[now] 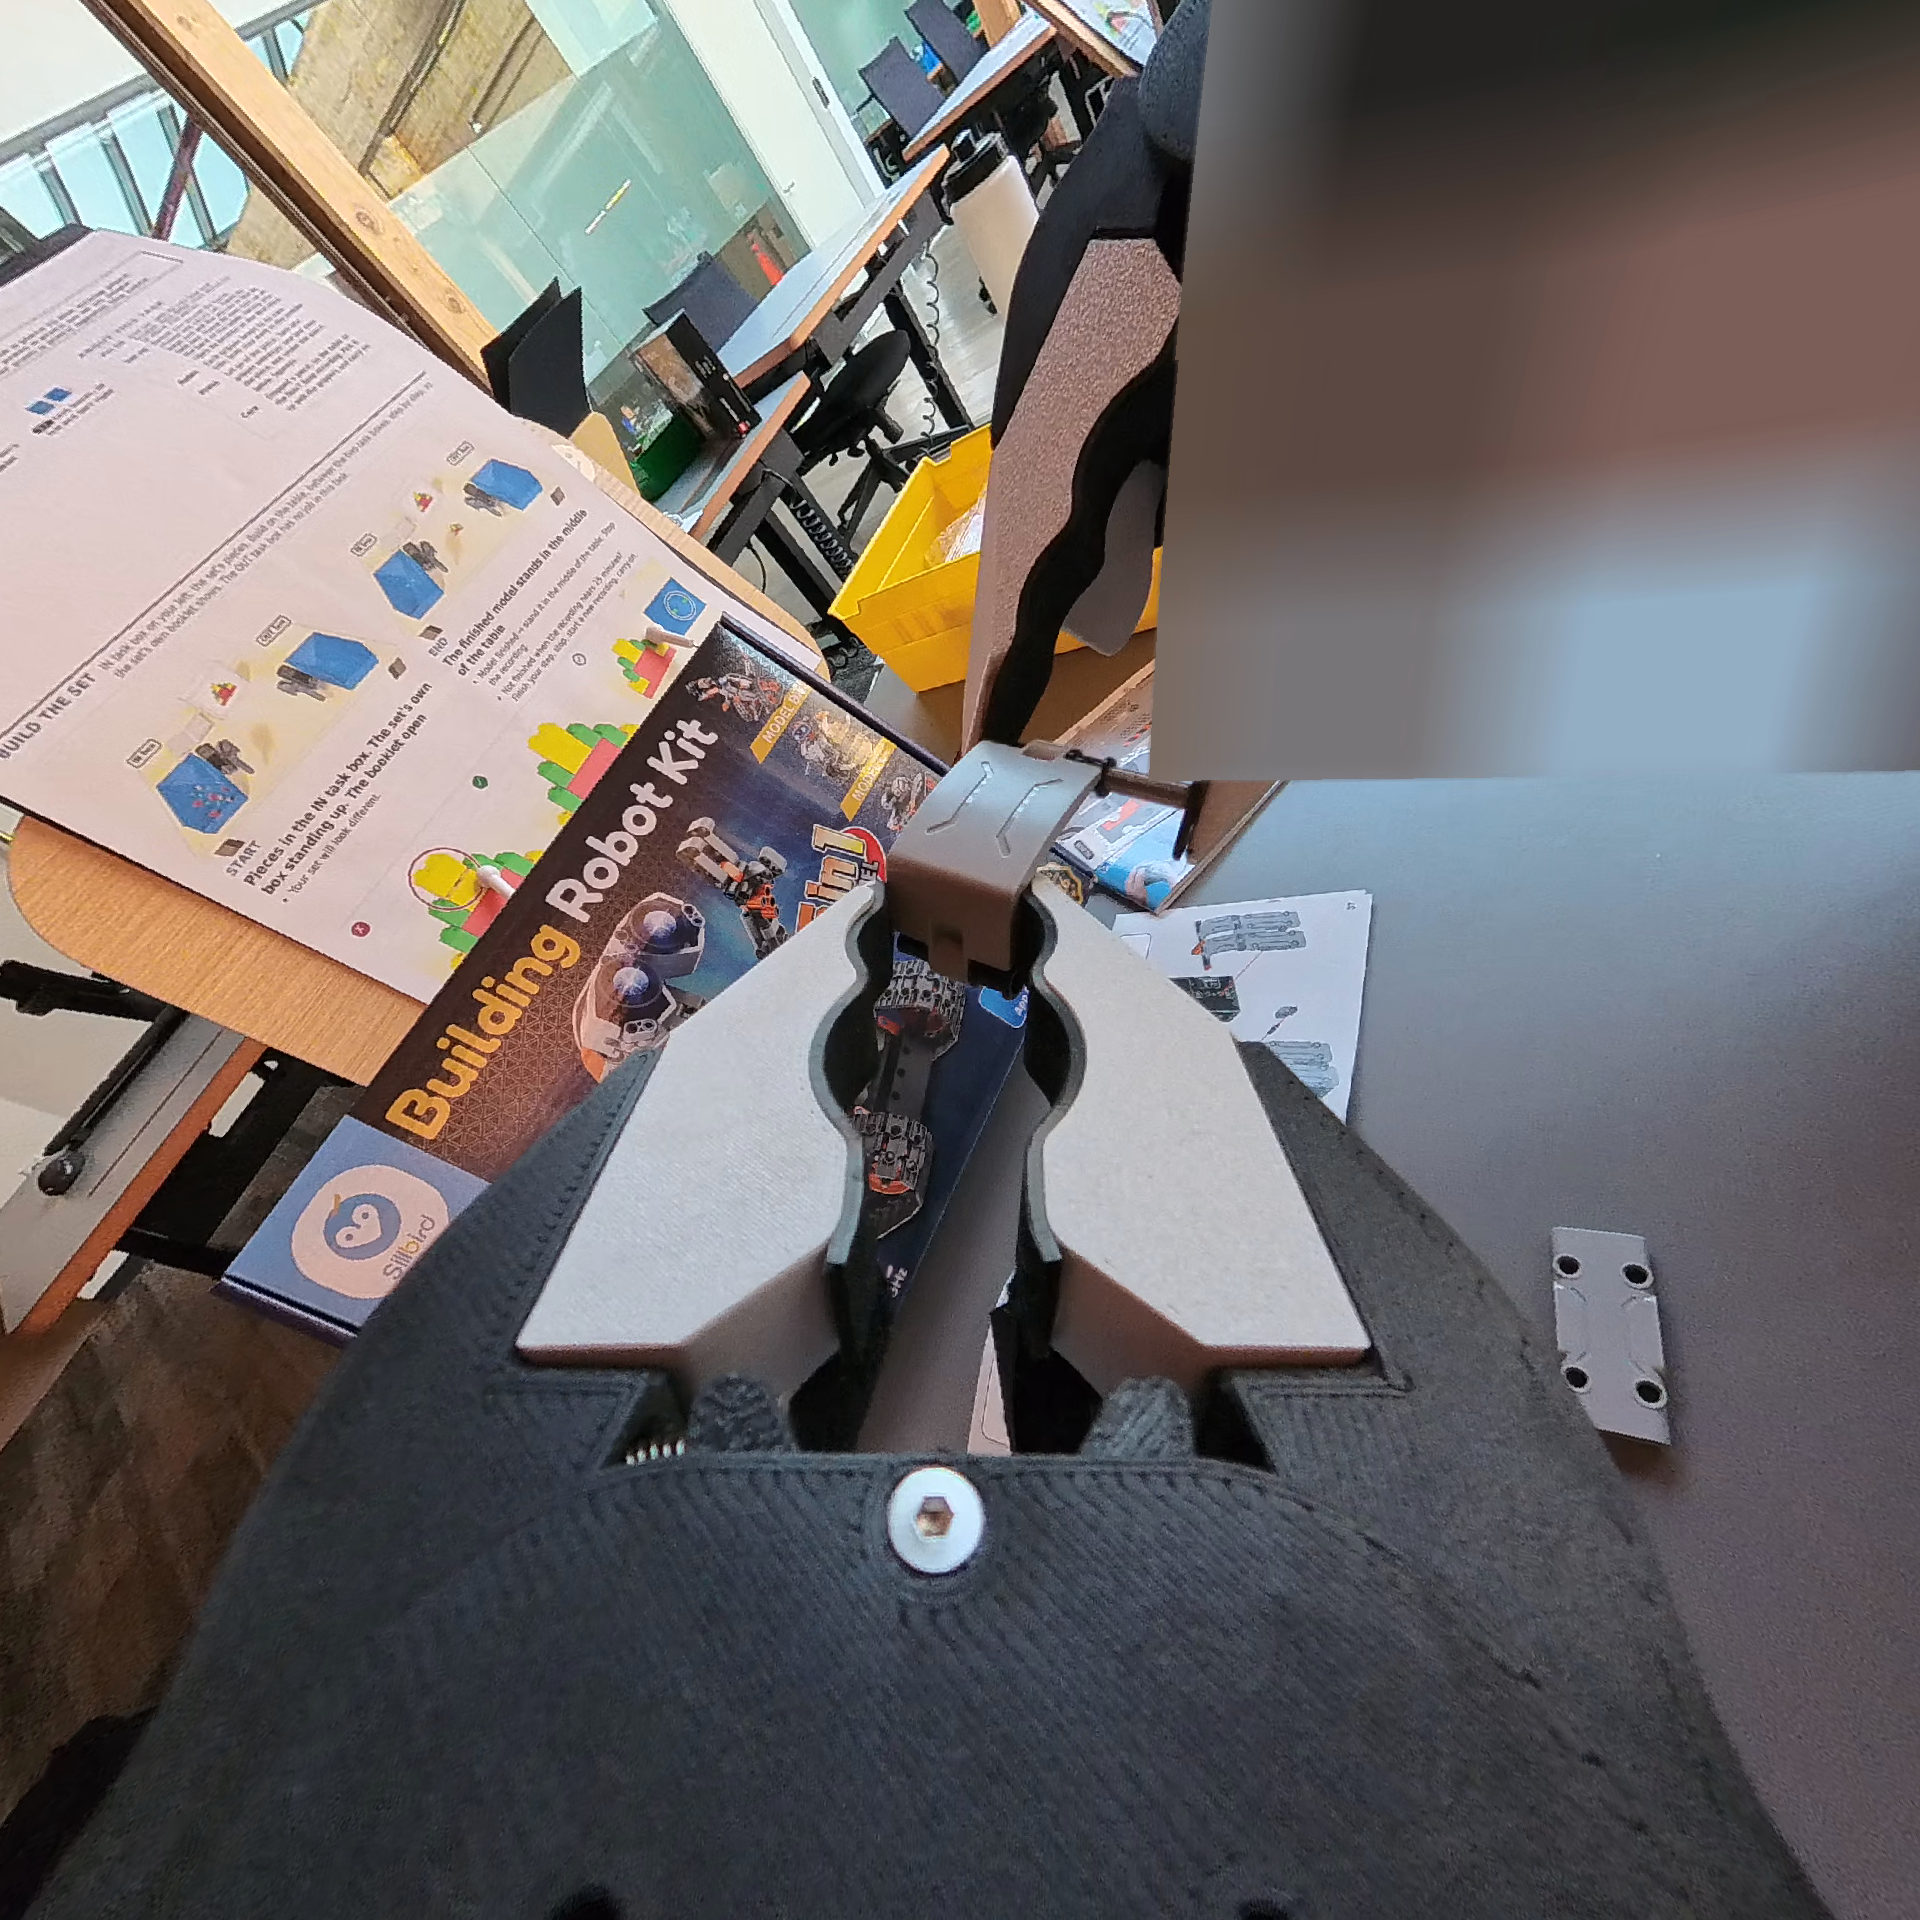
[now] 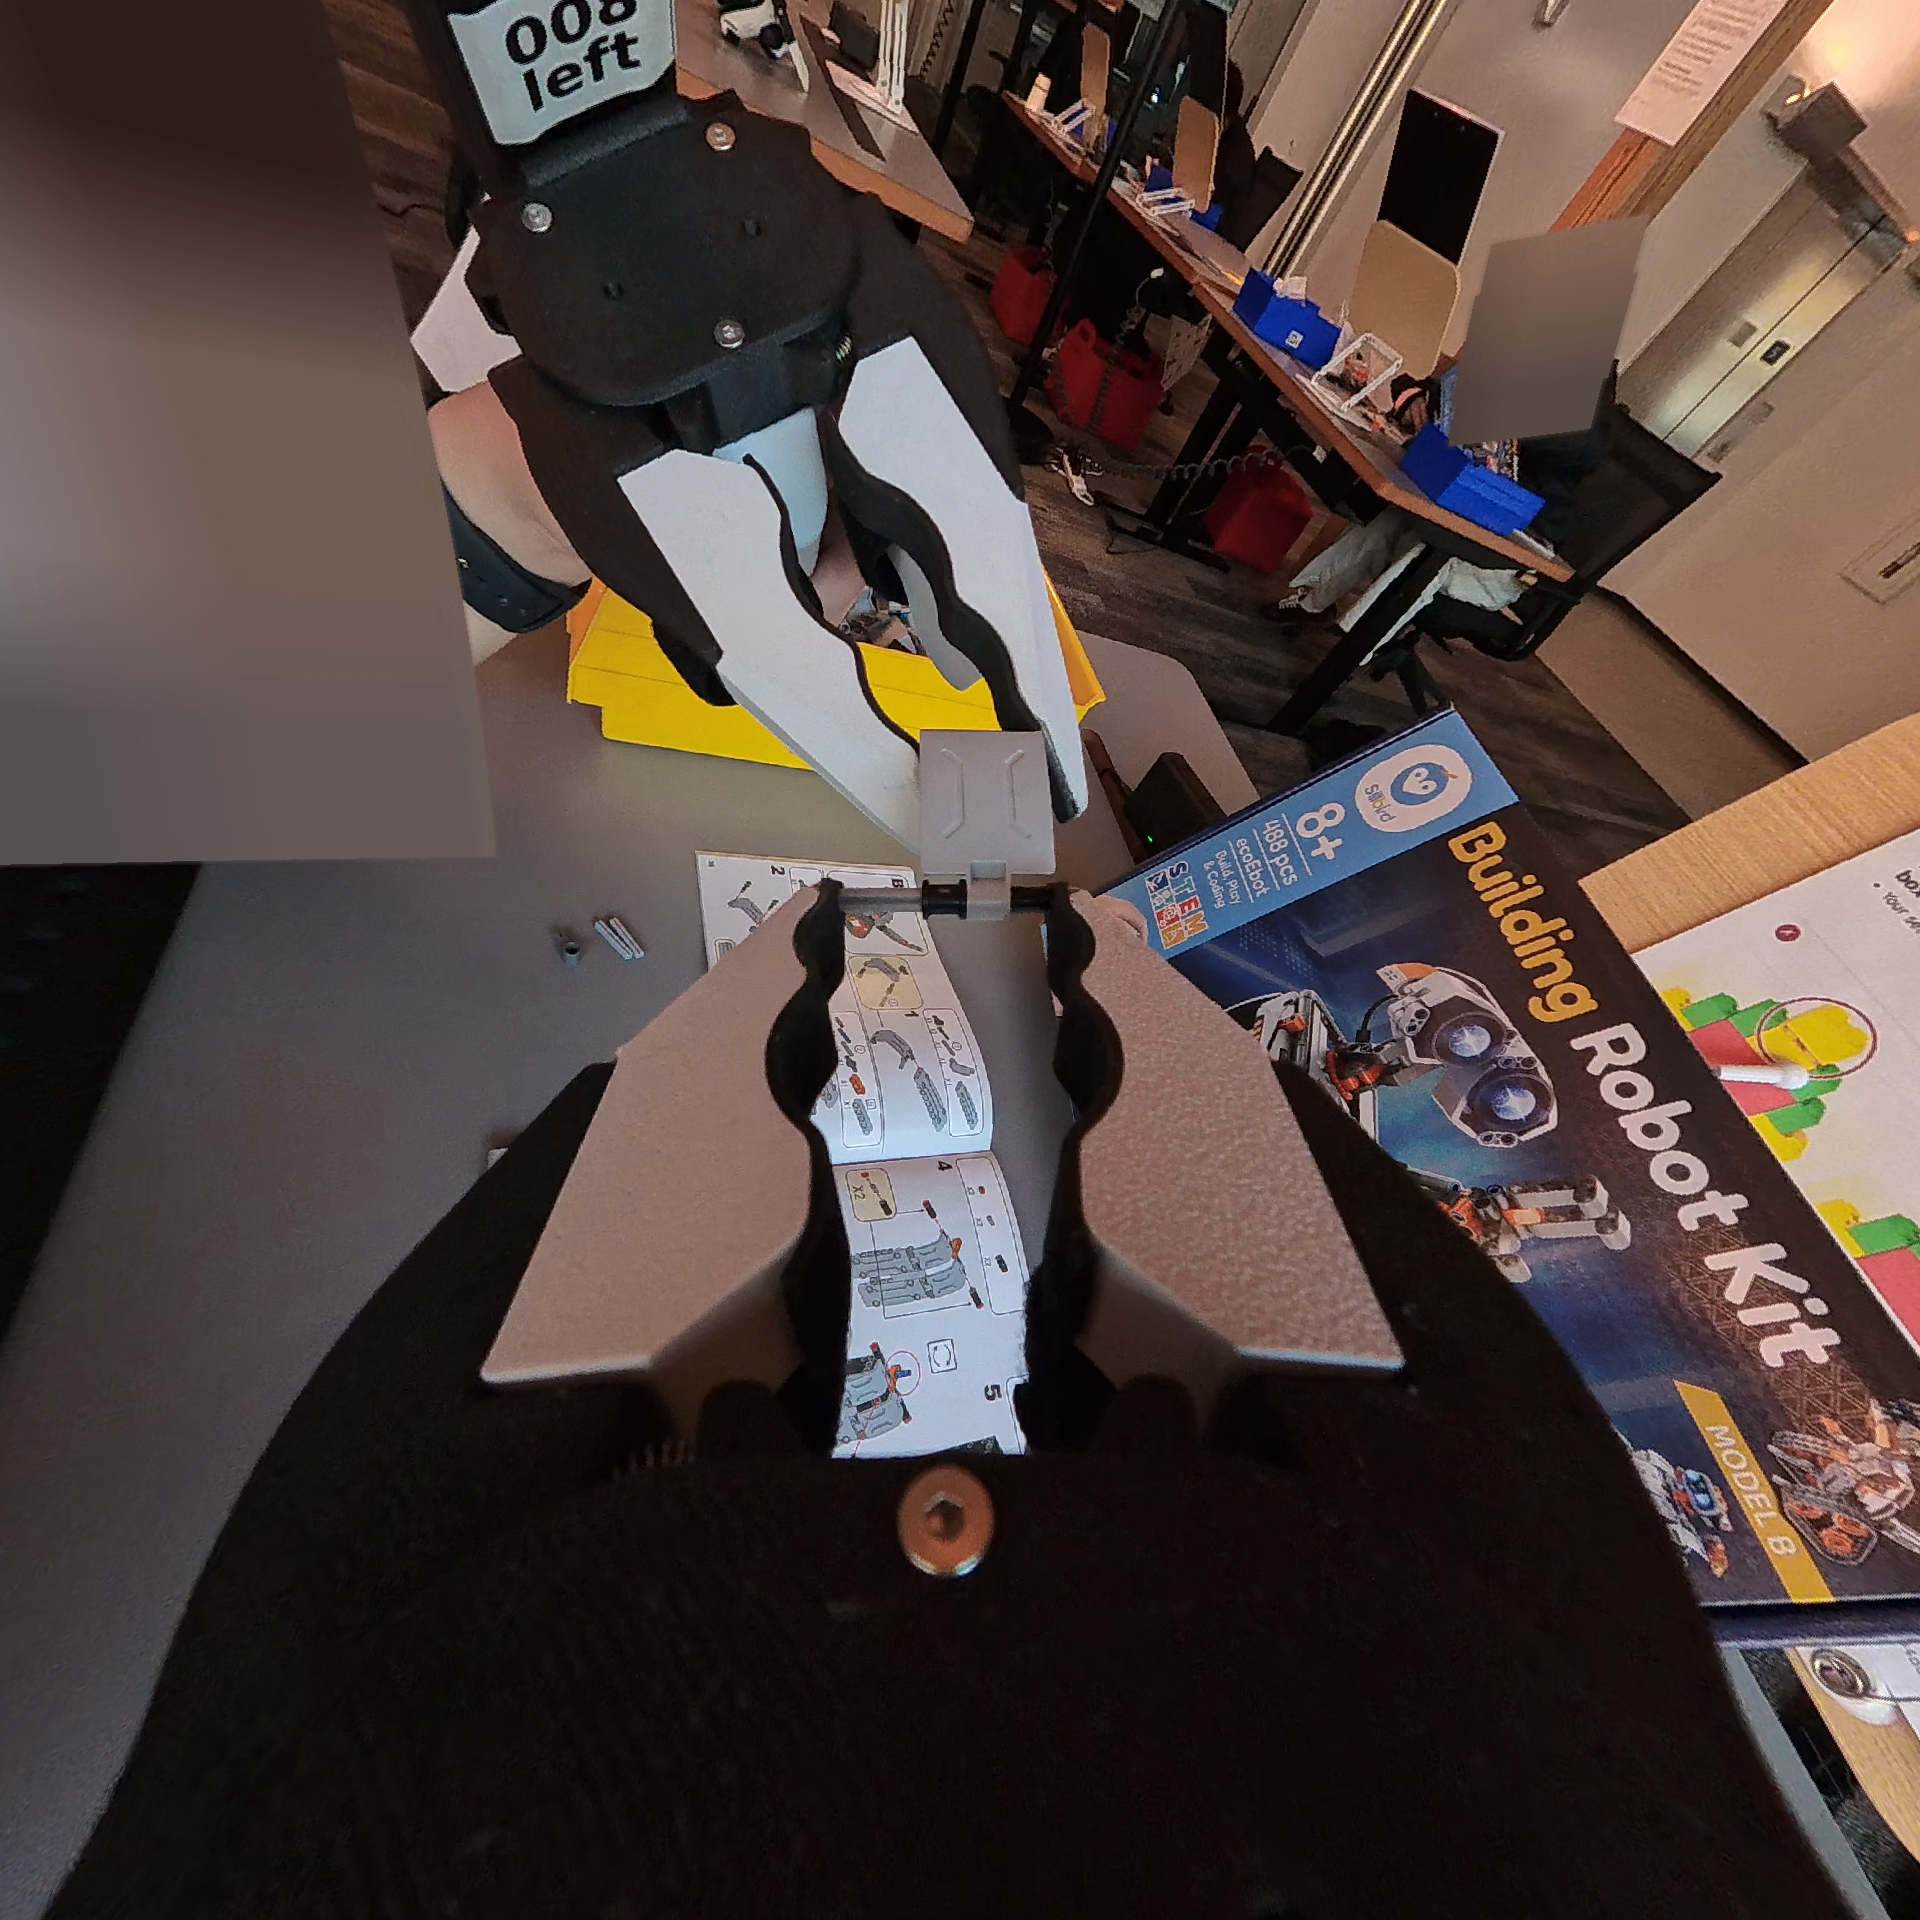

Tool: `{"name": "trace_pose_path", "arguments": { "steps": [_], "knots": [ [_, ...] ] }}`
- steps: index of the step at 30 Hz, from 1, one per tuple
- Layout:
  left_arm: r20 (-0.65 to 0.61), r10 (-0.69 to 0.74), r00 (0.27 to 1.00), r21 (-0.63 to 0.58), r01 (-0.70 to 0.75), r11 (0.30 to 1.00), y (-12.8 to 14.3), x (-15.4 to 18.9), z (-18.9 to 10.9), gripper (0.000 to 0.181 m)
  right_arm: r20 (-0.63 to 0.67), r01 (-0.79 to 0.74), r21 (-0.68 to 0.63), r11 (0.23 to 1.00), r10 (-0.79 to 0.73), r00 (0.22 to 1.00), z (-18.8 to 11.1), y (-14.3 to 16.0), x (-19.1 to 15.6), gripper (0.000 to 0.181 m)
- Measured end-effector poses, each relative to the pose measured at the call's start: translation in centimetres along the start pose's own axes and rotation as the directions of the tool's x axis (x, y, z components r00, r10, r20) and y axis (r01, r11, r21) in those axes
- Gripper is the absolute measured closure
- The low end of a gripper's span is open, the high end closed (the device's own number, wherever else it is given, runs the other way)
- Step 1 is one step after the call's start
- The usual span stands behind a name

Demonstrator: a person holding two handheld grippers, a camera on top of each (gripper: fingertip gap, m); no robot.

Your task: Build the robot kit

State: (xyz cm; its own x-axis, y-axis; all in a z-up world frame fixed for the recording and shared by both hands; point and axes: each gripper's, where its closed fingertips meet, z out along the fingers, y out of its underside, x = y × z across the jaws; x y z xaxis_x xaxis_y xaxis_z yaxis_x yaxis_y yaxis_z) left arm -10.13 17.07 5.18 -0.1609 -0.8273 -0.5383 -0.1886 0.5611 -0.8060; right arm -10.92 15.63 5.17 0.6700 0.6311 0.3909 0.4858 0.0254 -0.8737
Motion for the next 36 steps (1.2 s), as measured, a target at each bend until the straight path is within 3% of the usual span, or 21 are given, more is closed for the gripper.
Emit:
{"name": "trace_pose_path", "arguments": {
  "steps": [36],
  "knots": [
    [0.010,0.020,1.000,-0.025,-0.020,0.999,0.32,-0.01,0.17,0.159,-0.006,0.009,-0.022,1.000,-0.009,1.000,0.17,0.15,-0.01,0.142]
  ]
}}
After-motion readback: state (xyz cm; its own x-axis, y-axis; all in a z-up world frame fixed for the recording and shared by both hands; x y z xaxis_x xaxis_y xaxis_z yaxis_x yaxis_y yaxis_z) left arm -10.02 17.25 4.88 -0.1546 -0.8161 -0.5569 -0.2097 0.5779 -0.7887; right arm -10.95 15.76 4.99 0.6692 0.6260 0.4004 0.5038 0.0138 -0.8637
